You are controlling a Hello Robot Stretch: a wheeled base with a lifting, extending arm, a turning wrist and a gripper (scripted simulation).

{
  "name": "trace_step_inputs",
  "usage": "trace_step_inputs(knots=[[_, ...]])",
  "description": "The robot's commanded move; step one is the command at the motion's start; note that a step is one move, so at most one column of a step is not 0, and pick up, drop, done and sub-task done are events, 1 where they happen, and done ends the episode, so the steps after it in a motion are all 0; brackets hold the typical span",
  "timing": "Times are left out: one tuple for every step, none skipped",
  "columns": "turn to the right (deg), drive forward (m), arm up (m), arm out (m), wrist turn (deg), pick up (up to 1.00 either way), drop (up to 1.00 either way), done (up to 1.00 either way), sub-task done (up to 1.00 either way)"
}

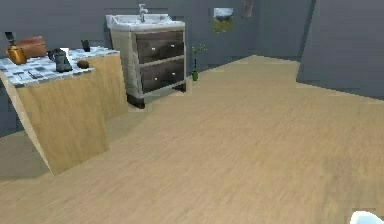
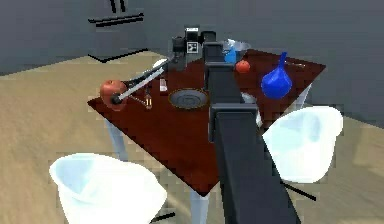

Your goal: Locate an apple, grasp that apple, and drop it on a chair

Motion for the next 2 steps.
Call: trace_step_inputs(knots=[[0.0, 0.0, -0.32, 0.0, 0.0, 0.0, 0.0, 0.0, 0.0], [0.0, 0.0, -0.32, 0.0, 0.0, 0.0, 0.0, 0.0, 0.0]])
